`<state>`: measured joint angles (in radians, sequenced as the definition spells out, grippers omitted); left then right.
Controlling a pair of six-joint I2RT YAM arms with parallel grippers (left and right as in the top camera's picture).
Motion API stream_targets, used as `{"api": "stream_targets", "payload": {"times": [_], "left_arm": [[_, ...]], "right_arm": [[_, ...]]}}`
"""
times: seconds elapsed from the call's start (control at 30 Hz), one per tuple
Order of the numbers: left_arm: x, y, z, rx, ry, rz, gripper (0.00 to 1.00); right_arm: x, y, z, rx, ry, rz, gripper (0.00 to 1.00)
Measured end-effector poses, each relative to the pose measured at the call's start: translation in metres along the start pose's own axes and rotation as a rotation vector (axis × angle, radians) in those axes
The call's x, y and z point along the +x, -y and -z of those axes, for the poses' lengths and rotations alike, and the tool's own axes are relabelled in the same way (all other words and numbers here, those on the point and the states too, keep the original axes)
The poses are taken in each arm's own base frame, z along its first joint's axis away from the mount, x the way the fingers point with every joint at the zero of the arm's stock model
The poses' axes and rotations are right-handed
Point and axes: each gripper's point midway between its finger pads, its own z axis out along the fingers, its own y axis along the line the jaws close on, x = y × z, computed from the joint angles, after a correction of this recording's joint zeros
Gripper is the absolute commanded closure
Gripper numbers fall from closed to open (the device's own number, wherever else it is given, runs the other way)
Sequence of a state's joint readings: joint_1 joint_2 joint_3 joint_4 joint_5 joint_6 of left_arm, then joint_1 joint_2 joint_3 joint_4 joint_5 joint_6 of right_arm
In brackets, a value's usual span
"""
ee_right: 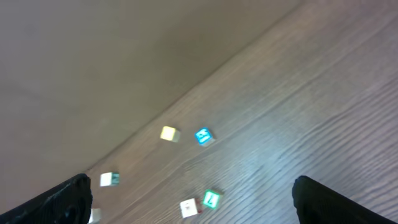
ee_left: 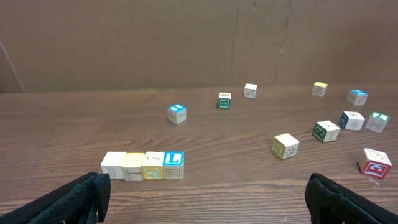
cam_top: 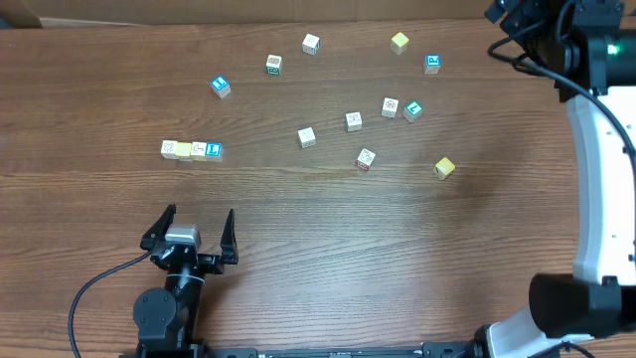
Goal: Form a horizontal line
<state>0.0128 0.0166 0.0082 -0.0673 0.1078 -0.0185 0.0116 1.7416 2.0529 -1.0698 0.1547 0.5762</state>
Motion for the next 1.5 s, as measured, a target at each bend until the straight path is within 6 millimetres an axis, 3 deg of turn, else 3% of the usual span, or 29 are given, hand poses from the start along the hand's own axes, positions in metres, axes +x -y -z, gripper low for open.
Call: {"api": "stream_targets", "payload": {"times": [0.2, 0.3, 0.43, 0.6, 0.77, 1.1, 1.27, 1.5], "left_arm": [[0.000, 0.000, 0.000, 0.000, 0.000, 0.000, 0.01], [0.000, 0.000, 0.000, 0.000, 0.000, 0.000, 0.00], [0.000, 0.000, 0.000, 0.000, 0.000, 0.000, 0.00], [0.000, 0.000, 0.000, 0.000, 0.000, 0.000, 0.00], [0.000, 0.000, 0.000, 0.000, 0.000, 0.000, 0.01], [0.000, 0.000, 0.000, 0.000, 0.000, 0.000, 0.00], [0.000, 0.000, 0.000, -0.002, 0.000, 0.000, 0.00], [0.000, -0.001, 0.000, -0.005, 0.000, 0.000, 0.01]], "right_arm": [[0.020, -0.038, 0.028, -0.095, -0.005, 0.057, 0.00], [0.039, -0.043, 0.036, -0.112, -0.033, 0.084, 0.00], [0.072, -0.024, 0.038, -0.078, -0.098, 0.111, 0.00], [0.122, 0.023, 0.038, 0.029, -0.224, 0.145, 0.00], [0.145, 0.045, 0.039, 0.091, -0.295, 0.163, 0.00], [0.165, 0.061, 0.024, 0.034, -0.242, 0.321, 0.00], [0.195, 0.065, 0.007, -0.092, -0.217, 0.525, 0.00], [0.227, 0.057, -0.023, -0.310, -0.058, 0.622, 0.00]]}}
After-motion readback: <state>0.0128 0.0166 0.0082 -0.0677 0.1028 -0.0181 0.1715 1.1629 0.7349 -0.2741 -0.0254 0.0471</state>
